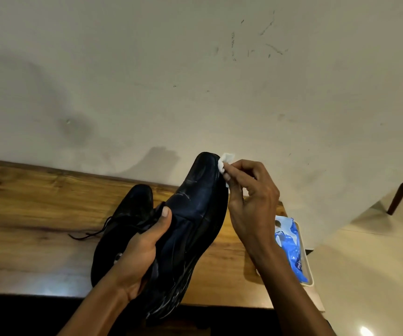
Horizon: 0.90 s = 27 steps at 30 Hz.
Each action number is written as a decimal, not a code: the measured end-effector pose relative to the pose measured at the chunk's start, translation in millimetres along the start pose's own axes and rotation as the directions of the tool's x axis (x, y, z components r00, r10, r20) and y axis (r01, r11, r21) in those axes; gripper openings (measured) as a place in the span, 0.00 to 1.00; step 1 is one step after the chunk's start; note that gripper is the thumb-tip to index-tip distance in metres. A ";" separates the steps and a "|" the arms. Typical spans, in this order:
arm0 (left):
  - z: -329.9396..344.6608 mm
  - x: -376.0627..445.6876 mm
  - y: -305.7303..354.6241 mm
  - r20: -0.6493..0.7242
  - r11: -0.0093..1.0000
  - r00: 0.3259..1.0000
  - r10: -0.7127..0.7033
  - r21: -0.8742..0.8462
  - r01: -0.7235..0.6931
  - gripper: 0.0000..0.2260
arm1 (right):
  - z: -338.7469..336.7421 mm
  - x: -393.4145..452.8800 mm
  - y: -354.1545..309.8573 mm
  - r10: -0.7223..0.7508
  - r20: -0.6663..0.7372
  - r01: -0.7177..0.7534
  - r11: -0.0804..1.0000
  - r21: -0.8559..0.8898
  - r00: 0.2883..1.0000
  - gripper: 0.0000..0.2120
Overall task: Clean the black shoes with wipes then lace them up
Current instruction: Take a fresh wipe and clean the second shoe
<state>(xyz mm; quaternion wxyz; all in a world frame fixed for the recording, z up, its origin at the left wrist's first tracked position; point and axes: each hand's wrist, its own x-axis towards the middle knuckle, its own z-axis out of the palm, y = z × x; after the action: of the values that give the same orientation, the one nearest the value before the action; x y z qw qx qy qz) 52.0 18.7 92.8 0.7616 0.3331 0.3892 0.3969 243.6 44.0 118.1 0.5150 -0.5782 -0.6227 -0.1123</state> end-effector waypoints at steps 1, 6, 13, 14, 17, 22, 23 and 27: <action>0.6 -0.6 0.2 -0.003 1.000 1.000 0.007 0.025 -0.007 0.19 | 0.4 2.1 2.0 0.004 -0.006 -0.004 1.000 0.009 1.000 0.11; -0.1 -0.8 -0.7 -0.034 0.998 0.999 0.003 0.058 -0.001 0.20 | -1.3 -6.5 0.2 0.082 -0.022 -0.080 0.993 0.083 0.996 0.11; -0.9 -2.3 0.0 -0.029 0.995 0.998 0.058 0.081 -0.056 0.20 | -15.2 -41.1 -9.1 0.003 0.039 -0.004 1.000 0.030 0.999 0.12; -0.7 -2.7 0.1 -0.032 0.993 0.996 0.077 0.091 -0.074 0.18 | -15.6 -39.7 -8.4 -0.015 0.051 0.014 1.000 0.014 0.999 0.13; 0.2 -4.1 0.4 -0.016 0.984 0.994 0.108 0.143 -0.104 0.16 | -13.4 -23.3 -4.1 -0.051 0.066 0.053 0.998 -0.025 0.997 0.14; -2.1 -3.8 -1.2 0.045 0.973 0.990 0.136 0.184 -0.142 0.20 | -6.8 -8.6 -0.8 -0.090 0.111 0.102 0.989 -0.107 0.990 0.15; -2.9 -3.2 -1.7 0.052 0.972 0.988 0.147 0.180 -0.154 0.20 | -7.0 -13.4 -3.6 -0.100 0.132 0.116 0.986 -0.116 0.986 0.15; -3.8 0.0 -2.0 0.048 0.975 0.984 0.170 0.139 -0.175 0.16 | -14.7 -43.3 -21.8 -0.143 0.229 0.170 0.980 -0.106 0.963 0.19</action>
<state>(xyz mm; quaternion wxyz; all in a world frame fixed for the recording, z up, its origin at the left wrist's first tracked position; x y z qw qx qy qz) 49.4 18.5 89.4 0.7053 0.4263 0.3726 0.4266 224.3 0.4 101.2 0.3954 -0.5670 -0.7114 -0.1267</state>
